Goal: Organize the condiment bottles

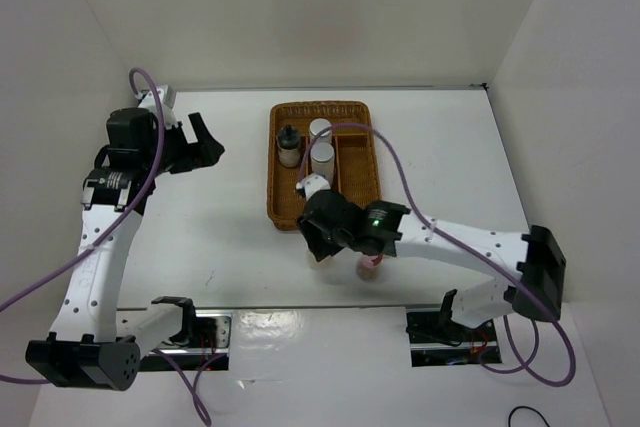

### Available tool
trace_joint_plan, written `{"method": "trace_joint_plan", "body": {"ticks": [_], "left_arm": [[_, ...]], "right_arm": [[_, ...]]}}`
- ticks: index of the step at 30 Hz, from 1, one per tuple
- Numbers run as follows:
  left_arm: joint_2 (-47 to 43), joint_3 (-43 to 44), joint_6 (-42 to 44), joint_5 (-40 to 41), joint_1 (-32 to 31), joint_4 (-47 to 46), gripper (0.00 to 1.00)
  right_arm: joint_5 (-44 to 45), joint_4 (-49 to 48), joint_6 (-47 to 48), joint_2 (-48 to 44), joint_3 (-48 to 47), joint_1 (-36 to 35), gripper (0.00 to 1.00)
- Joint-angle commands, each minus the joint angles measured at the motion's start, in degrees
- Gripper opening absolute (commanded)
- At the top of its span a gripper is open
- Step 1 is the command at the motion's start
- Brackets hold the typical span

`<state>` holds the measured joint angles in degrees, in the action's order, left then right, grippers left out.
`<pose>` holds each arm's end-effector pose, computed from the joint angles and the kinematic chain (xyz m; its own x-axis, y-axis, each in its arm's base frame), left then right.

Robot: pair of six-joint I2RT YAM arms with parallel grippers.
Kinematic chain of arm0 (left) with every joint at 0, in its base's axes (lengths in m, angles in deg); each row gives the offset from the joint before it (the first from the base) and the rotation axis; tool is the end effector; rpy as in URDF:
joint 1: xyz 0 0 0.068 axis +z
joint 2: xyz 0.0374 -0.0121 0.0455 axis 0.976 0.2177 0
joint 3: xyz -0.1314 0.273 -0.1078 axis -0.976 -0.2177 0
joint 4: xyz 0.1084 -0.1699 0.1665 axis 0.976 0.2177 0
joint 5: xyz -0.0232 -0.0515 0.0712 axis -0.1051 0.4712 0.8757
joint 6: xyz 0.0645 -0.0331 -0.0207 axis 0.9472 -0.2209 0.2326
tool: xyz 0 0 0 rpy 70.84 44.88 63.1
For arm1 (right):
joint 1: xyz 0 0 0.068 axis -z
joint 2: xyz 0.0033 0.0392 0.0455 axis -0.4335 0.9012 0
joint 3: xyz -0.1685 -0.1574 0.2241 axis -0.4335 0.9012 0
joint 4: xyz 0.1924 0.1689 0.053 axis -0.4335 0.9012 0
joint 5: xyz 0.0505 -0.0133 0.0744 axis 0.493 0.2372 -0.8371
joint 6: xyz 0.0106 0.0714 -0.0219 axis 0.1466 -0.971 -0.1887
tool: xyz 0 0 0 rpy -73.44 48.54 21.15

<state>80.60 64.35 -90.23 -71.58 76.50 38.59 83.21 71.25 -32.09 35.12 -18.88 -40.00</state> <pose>0.2164 -0.0149 0.4341 -0.4725 -0.3442 -0.8113 0.0094 0.9186 -0.3951 0.1368 0.2671 0.2950 -0.6365 -0.4720 -0.6100 -0.6302 0.7742 0.0585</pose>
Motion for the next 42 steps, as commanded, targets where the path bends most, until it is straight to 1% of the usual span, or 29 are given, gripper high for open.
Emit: {"method": "trace_joint_plan", "body": {"ticks": [1, 2, 4, 5, 7, 8, 9, 11, 12, 14, 18, 22, 29, 32, 34, 36, 39, 42], "left_arm": [[-1.47, 0.06, 1.09, -1.14, 0.31, -2.03, 1.00], [-1.47, 0.06, 1.09, -1.14, 0.31, -2.03, 1.00], [-1.99, -0.46, 0.56, -2.28, 0.31, -2.03, 1.00], [-2.00, -1.34, 0.56, -2.29, 0.31, -2.03, 1.00], [-2.52, -2.21, 0.04, -2.81, 0.84, -2.65, 1.00], [-2.52, -2.92, 0.03, -2.81, 0.84, -2.65, 1.00], [-2.52, -2.93, 0.03, -2.81, 0.84, -2.65, 1.00], [-2.52, -3.62, 0.03, -3.33, 0.84, -2.65, 1.00], [-2.52, -3.63, 0.03, -3.34, 0.84, -2.65, 1.00], [-2.52, -4.24, 0.03, -4.04, 0.84, -2.65, 1.00], [-2.52, -6.35, -1.02, -6.50, 0.84, -4.57, 1.00], [-2.52, -7.67, -1.64, -6.50, 0.84, -5.28, 1.00], [0.02, -7.67, -1.64, -7.73, 0.84, -6.34, 1.00], [2.57, -7.15, -0.85, -7.73, 1.45, -6.87, 1.00], [4.49, -5.05, 0.02, -7.73, 2.24, -5.47, 1.00], [5.64, -4.51, 0.56, -8.26, 2.95, -5.46, 1.00], [7.06, -3.19, 0.56, -10.71, 4.09, -5.46, 1.00], [9.60, -2.14, 0.56, -10.72, 4.09, -4.93, 1.00]], "right_arm": [[4.80, 5.20, -0.46, -7.68, -9.37, 2.31, 0.31], [4.81, 6.87, -0.46, -9.17, -10.70, 5.89, 0.31], [5.33, 6.88, 0.67, -10.67, -13.68, 9.95, 0.31], [5.33, 6.01, 1.46, -11.55, -14.22, 14.41, 0.31], [2.88, 2.68, 2.61, -13.58, -14.84, 19.70, 0.31], [1.57, 1.71, 3.22, -13.58, -15.54, 25.90, 0.31], [-1.75, -0.30, 3.23, -13.58, -15.55, 29.27, 0.31], [-5.46, -2.95, 3.84, -12.71, -15.55, 35.51, 0.30], [-7.13, -5.05, 3.84, -11.05, -15.55, 40.16, 0.28], [-7.15, -6.38, 4.37, -8.32, -16.24, 42.65, 0.28], [-7.15, -9.19, 4.37, -0.41, -20.02, 43.19, 0.28], [-6.98, -13.06, 4.90, 8.10, -22.39, 43.19, 0.28], [-5.13, -13.07, 7.44, 21.37, -30.12, 43.19, 0.28], [-5.92, -13.07, 7.45, 25.35, -33.12, 43.19, 0.31], [-5.92, -13.07, 7.45, 27.02, -34.97, 43.19, 0.32], [-4.34, -11.84, 8.06, 29.74, -36.28, 43.19, 0.33], [-4.33, -10.69, 8.59, 33.08, -39.44, 43.19, 0.33], [-3.81, -9.99, 9.28, 35.02, -40.59, 43.19, 0.34]]}}
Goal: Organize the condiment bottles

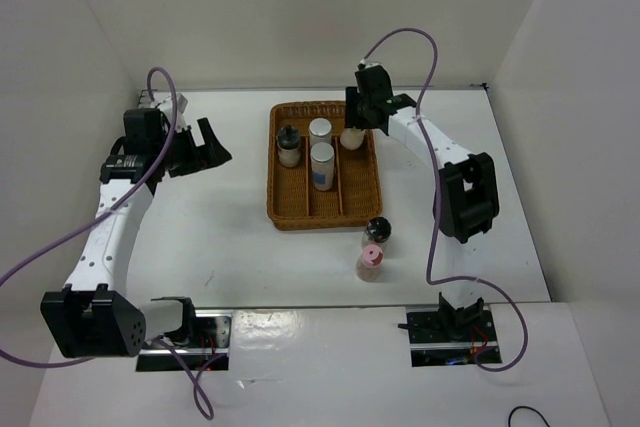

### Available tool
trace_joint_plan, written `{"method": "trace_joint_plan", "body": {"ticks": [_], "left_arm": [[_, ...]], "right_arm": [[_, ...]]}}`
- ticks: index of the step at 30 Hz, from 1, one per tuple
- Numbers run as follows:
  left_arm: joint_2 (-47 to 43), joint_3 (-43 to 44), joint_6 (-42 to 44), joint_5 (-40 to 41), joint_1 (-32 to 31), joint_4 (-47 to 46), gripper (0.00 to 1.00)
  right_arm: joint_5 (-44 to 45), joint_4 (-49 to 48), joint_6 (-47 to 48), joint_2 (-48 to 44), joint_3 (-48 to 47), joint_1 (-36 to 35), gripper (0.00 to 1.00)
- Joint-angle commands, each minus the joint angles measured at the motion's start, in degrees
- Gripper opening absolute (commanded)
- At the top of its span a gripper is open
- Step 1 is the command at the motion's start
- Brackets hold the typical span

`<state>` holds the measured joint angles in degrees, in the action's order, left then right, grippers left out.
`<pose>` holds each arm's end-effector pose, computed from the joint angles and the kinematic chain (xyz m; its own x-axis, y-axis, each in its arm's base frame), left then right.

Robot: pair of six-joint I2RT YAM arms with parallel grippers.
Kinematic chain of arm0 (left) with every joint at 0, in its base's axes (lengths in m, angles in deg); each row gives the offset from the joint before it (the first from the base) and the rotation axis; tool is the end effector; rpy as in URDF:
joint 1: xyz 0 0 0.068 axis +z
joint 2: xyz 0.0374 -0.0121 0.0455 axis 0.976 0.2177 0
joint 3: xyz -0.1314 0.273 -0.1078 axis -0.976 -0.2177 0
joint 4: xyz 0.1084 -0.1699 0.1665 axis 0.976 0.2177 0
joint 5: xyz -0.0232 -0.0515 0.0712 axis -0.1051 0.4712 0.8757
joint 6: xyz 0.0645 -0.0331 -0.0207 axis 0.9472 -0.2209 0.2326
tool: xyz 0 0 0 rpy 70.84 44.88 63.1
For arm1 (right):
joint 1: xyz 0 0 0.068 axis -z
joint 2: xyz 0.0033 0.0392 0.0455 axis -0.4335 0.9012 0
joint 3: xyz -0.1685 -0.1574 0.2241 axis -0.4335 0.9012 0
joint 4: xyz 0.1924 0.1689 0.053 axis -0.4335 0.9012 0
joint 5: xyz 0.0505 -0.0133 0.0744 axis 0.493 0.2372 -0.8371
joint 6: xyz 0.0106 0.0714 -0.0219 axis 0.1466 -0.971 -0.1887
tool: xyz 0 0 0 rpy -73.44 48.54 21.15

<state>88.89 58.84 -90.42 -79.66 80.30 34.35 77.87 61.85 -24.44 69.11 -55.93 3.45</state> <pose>0.2638 -0.0069 0.3776 -0.6170 -0.3736 -0.6926 -0.0138 0.8851 -0.4651 0.4709 0.1830 0.3030 -0.6700 0.0157 -0.7422 -0.1005 0.9886 0.1117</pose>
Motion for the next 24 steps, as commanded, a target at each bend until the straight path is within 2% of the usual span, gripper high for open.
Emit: {"method": "trace_joint_plan", "body": {"ticks": [1, 8, 15, 20, 24], "left_arm": [[1.32, 3.37, 1.37, -2.64, 0.99, -0.69, 1.00], [4.13, 6.18, 1.90, -3.78, 2.14, 0.98, 1.00], [4.13, 6.71, 1.90, -4.31, 2.14, 1.50, 1.00], [4.13, 6.18, 1.90, -5.44, 2.14, 1.50, 1.00], [4.13, 5.66, 1.90, -5.45, 2.14, 1.50, 1.00]], "right_arm": [[2.48, -0.07, 1.64, 1.99, -4.16, -0.26, 0.35], [3.55, 5.37, 2.17, 5.17, -8.11, -0.26, 0.35], [3.55, 2.22, 1.64, -2.56, 0.84, -0.78, 0.33], [3.55, 2.75, 1.03, -3.10, 2.77, -0.79, 0.33], [3.02, -1.72, 0.50, -2.49, 6.64, -1.32, 0.33]]}}
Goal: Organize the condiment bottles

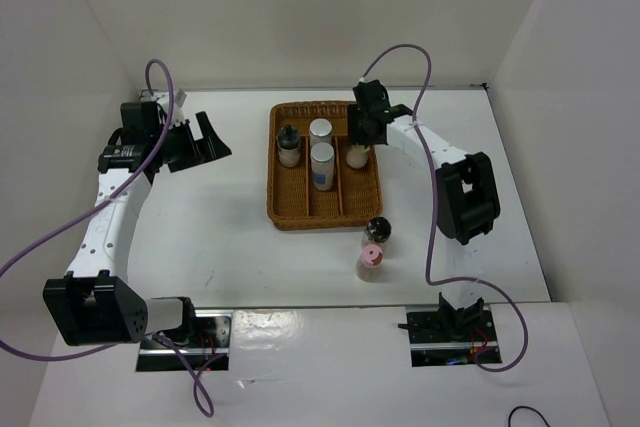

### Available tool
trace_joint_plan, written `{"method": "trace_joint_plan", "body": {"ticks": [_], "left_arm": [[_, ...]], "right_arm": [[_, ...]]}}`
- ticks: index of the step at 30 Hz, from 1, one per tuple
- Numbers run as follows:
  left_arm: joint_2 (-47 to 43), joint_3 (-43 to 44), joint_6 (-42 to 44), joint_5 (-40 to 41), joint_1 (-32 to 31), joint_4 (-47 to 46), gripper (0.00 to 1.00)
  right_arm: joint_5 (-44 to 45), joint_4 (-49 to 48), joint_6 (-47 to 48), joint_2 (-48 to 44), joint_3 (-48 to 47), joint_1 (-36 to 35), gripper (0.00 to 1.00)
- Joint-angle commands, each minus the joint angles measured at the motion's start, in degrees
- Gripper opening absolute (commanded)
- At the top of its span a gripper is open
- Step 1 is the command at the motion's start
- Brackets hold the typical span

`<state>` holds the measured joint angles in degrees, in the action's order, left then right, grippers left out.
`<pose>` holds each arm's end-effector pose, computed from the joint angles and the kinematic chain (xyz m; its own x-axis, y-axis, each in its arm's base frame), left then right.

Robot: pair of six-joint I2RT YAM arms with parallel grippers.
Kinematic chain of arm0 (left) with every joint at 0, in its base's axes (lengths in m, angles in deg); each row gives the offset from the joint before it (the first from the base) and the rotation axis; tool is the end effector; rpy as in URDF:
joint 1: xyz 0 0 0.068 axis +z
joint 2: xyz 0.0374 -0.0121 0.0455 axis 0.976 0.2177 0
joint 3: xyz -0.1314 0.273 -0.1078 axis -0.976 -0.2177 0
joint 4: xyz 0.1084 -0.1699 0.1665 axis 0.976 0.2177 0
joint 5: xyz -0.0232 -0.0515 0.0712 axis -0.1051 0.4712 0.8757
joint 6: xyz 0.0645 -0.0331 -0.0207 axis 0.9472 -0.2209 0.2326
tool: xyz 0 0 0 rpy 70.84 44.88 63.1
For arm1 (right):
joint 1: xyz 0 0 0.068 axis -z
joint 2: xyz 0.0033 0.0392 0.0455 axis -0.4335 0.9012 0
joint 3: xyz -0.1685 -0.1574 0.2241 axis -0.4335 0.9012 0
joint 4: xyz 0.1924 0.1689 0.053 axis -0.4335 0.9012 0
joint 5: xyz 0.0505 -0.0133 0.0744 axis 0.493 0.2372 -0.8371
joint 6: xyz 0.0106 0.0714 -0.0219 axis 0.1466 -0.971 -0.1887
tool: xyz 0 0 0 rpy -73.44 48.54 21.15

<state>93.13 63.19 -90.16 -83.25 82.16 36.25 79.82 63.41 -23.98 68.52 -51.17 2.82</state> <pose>0.2824 -0.0005 0.3832 -0.6433 -0.3848 -0.6619 -0.0089 0.8682 -0.4961 0.4569 0.1808 0.2765 -0.7287 -0.0262 -0.6843 -0.0862 0.9948 0.0537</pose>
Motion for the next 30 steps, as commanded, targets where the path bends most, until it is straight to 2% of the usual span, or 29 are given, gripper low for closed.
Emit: {"method": "trace_joint_plan", "body": {"ticks": [1, 3, 5, 7, 8, 11, 14, 20, 24, 25, 30], "left_arm": [[-0.11, 1.31, 1.64, -1.86, 0.28, -0.40, 1.00], [-0.63, 1.31, 1.64, -1.86, 0.28, -0.40, 1.00], [-1.24, 0.69, 1.64, -1.86, 0.28, -0.40, 1.00], [-1.25, 0.17, 1.64, -1.86, 0.28, -0.40, 1.00], [-1.77, 0.17, 1.64, -1.86, 0.28, -0.40, 1.00], [-1.78, -0.36, 1.64, -1.86, 0.28, -0.40, 1.00], [-1.78, -0.36, 1.64, -2.56, 0.28, -0.92, 1.00], [-2.39, -1.94, 1.64, -4.15, 0.28, -1.97, 1.00], [-3.62, -3.09, 1.64, -5.73, 0.28, -1.98, 1.00], [-4.15, -3.78, 1.64, -5.73, 0.28, -2.50, 1.00], [-5.38, -5.02, 2.16, -6.26, 0.28, -3.03, 1.00]], "right_arm": [[1.07, -3.29, 0.04, -1.37, 1.88, -0.68, 0.33], [1.07, -3.29, 0.04, 0.56, 1.88, -0.68, 0.35], [1.07, -3.29, 0.04, 1.10, 1.35, -0.68, 0.42], [1.69, -3.29, -0.48, 1.98, 1.35, -0.68, 0.56], [2.30, -3.29, -0.49, 1.98, 1.35, -0.68, 0.75], [2.31, -3.29, -1.80, -0.13, 1.88, -1.21, 0.89], [5.20, -1.89, -1.81, -4.25, 1.88, -1.21, 0.96], [8.63, 2.25, -1.81, -19.62, 4.59, -1.73, 0.98], [10.39, 5.05, -1.19, -31.66, 10.48, -4.37, 0.87], [10.91, 6.02, -1.19, -33.51, 12.58, -5.85, 0.87], [9.61, 16.04, -9.78, -40.82, 19.09, -9.90, 0.87]]}}
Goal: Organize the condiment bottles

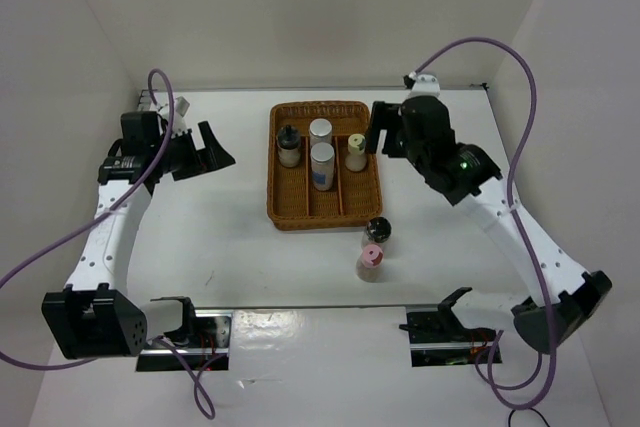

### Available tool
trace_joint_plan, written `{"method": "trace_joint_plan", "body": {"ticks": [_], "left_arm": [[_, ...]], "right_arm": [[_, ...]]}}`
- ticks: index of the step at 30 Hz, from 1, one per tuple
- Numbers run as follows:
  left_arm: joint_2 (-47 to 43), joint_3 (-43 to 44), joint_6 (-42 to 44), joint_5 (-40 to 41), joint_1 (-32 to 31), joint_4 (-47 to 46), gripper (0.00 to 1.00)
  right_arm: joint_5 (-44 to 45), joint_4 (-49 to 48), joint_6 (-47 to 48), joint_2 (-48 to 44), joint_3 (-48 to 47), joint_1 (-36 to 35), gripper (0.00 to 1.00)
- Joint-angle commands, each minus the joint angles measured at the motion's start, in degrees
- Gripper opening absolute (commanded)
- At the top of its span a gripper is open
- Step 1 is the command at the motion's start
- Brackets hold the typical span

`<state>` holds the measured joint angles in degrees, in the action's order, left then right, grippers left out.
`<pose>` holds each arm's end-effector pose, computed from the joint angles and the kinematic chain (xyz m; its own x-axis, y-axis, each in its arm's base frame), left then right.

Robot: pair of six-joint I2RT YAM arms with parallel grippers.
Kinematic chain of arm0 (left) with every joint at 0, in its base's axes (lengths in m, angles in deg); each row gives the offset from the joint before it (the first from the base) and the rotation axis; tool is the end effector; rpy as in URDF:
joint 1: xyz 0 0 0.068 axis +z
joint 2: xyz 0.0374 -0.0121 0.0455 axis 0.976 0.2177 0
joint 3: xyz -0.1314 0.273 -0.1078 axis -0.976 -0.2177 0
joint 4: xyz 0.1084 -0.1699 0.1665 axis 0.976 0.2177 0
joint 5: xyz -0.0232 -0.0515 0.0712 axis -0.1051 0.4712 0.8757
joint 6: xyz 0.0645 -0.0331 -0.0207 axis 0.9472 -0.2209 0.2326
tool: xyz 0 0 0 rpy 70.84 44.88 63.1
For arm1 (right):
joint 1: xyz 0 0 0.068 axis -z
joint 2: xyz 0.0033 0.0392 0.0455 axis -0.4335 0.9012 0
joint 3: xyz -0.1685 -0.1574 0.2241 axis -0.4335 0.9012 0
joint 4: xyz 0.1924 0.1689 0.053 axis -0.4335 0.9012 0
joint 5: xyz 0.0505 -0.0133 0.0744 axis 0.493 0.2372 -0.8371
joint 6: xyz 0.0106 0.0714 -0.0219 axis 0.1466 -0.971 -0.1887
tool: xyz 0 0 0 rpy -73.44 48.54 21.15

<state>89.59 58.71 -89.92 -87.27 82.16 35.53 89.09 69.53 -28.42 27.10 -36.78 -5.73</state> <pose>0.2634 -0.0062 0.3736 -0.6645 -0.3728 -0.6476 0.0414 0.8469 -0.5301 0.2500 0.1281 0.4468 -0.4419 0.1028 -0.8912 -0.0972 0.9821 0.1615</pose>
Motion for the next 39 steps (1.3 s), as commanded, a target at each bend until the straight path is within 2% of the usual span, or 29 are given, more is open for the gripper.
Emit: {"method": "trace_joint_plan", "body": {"ticks": [1, 6, 9, 15, 25, 39], "left_arm": [[-2.45, -1.24, 1.92, -2.24, 0.28, -2.31, 1.00], [-4.29, -2.38, 1.92, -1.71, 0.28, -2.31, 1.00], [-4.83, -2.91, 0.87, -1.71, 0.28, -3.45, 1.00], [-5.88, -5.29, -0.88, -1.71, 0.28, -4.69, 1.00], [-9.40, -7.75, -2.03, -0.65, 0.28, -5.30, 1.00], [-11.06, -8.27, -2.03, -0.05, 0.28, -5.30, 1.00]], "right_arm": [[0.33, 11.06, -6.93, -0.19, 7.25, -1.97, 0.86], [-0.72, 19.39, -17.47, -4.41, 11.93, -3.39, 0.83], [-2.66, 20.04, -19.34, -6.09, 14.47, -4.70, 0.79], [-3.89, 20.04, -19.96, -5.30, 16.33, -6.37, 0.67], [-5.56, 18.81, -18.90, -4.25, 19.67, -7.52, 0.65], [-5.56, 15.99, -18.37, -0.90, 20.72, -8.57, 0.51]]}}
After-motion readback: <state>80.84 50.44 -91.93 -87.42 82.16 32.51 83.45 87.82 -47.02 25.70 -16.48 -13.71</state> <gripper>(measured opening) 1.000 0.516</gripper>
